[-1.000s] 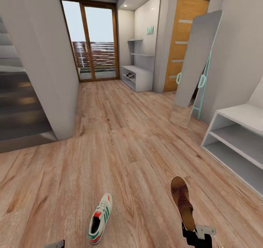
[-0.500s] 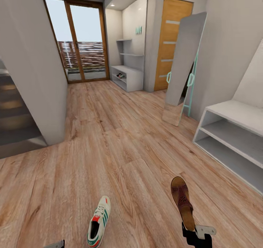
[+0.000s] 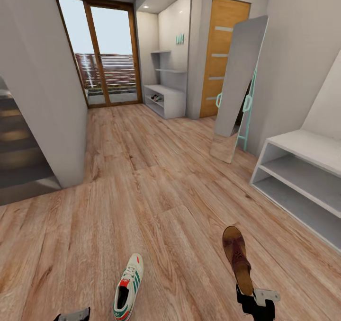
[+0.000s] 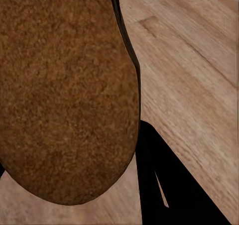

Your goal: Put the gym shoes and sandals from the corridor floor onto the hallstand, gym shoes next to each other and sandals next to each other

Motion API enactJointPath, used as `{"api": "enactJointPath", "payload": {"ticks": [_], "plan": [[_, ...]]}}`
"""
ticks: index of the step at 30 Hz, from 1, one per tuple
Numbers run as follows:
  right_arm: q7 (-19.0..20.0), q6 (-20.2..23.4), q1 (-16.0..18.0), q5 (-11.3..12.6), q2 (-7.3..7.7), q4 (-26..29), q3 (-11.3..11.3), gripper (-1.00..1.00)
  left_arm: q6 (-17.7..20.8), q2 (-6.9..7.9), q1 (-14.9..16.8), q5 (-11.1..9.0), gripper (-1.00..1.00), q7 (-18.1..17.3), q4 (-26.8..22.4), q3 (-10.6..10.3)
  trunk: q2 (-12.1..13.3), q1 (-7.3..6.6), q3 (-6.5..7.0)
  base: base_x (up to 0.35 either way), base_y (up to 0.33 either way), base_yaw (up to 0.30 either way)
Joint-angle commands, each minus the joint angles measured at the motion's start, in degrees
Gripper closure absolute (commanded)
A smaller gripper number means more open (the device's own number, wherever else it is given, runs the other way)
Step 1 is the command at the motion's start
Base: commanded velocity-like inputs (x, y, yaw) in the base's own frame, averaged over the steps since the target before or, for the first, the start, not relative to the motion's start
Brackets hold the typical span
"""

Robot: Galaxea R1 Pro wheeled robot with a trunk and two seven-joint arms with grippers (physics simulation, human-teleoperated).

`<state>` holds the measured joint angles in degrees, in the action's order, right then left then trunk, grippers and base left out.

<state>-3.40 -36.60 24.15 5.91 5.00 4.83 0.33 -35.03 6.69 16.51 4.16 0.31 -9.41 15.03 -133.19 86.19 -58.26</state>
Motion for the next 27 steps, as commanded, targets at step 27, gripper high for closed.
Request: {"api": "enactJointPath", "payload": {"ticks": [27], "plan": [[5.4, 33.6, 1.1, 0.3, 0.49, 46.0, 0.6, 1.0, 17.1, -1.61, 11.2, 8.0, -1.0, -5.1, -1.9, -3.8, 0.0, -0.01, -0.05, 0.0, 0.0, 0.0]]}}
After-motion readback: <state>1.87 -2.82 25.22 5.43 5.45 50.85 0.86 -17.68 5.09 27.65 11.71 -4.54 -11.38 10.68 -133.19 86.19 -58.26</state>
